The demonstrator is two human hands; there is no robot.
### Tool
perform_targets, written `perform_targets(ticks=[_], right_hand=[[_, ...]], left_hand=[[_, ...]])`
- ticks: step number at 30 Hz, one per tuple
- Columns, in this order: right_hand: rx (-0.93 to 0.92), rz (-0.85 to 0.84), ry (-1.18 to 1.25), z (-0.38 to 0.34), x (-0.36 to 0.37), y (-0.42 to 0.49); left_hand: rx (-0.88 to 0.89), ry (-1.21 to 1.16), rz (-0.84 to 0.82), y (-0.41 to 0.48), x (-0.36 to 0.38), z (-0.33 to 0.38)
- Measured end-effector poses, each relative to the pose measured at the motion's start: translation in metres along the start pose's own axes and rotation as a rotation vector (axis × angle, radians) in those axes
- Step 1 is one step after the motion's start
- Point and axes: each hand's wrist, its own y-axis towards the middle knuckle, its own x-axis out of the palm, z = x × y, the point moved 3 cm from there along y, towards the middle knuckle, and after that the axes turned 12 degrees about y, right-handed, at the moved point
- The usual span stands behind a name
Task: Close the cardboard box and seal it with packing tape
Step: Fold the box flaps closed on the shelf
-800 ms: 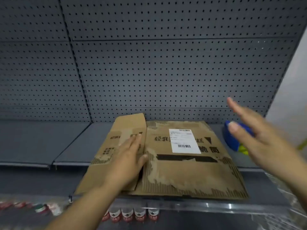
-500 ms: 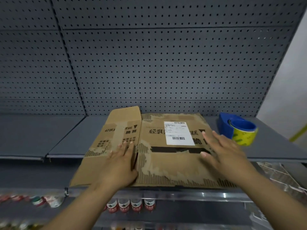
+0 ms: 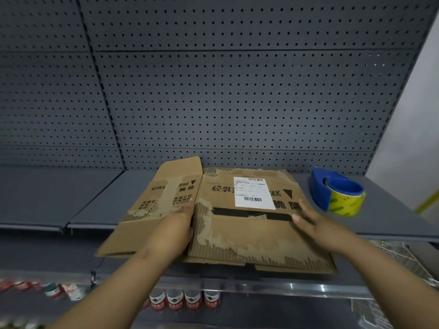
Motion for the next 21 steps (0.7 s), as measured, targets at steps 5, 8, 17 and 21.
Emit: perform_targets(ticks=[5,8,17,21], right_hand=[[-0.067,0.103,0.262,-0.026,-0.036,-0.014],[-0.118,0.143,0.515,-0.049,-0.059,-0.026],[-0.405,0.192,0.705,-0.131,-0.064,-0.043],[-0.47,0.223,0.694,-0.145,-0.058,-0.043]], left_hand=[[0.014,0.038,0.026,0.002,-0.039,-0.01],[-0.004,-0.049,0.073,0.001,-0.071,-0.028],[-0.273,-1.074,0.181,-0.007,-0.122,-0.087],[-0.279,-1.328,0.178,-0.005,-0.123,-0.097]])
